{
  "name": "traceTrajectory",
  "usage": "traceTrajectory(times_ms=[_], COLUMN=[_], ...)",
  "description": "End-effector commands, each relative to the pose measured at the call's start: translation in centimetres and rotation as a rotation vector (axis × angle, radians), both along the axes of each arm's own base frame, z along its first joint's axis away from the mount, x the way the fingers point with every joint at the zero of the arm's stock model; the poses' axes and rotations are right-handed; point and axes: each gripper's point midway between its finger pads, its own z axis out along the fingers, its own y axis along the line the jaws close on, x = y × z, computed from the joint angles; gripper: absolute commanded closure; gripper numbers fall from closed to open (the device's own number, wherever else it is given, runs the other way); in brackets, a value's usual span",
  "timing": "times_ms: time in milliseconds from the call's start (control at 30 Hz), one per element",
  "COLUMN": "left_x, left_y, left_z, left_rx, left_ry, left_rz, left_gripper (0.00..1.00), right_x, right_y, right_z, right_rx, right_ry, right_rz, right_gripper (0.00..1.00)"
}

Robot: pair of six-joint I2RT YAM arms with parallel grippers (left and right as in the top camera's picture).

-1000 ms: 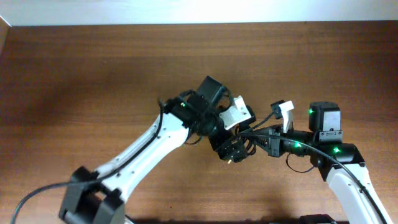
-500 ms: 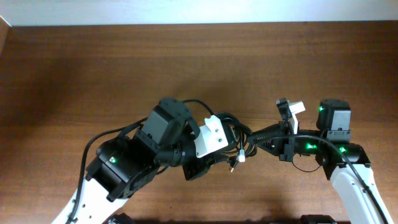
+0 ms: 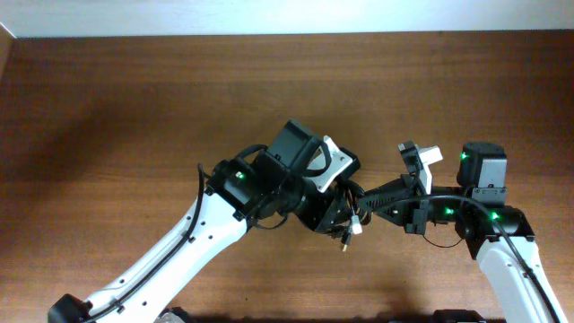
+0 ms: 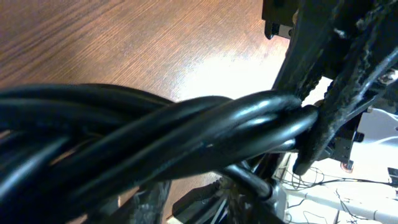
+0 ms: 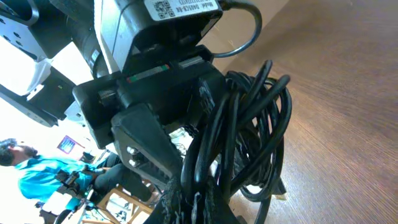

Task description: Untangle cables

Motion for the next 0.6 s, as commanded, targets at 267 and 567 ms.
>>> traceTrajectory(times_ms=[267,567], left_x=[1.2,3.7], left_y=[3.1,1.6], left_z=[0.5,2.4], left_rx=[0.091,0.005], left_ry=[-0.080,-0.181], left_rz=[0.099,0.144], left_gripper=[0.58,0.44], right_x=[-0.7,-0.7], right_y=[0.0,0.0], right_z=[1.6,1.6], right_rx=[0.043,0.044], right_ry=[-0.041,-0.021], right_rz=[0.039,0.040], right_gripper=[0.96,0.96])
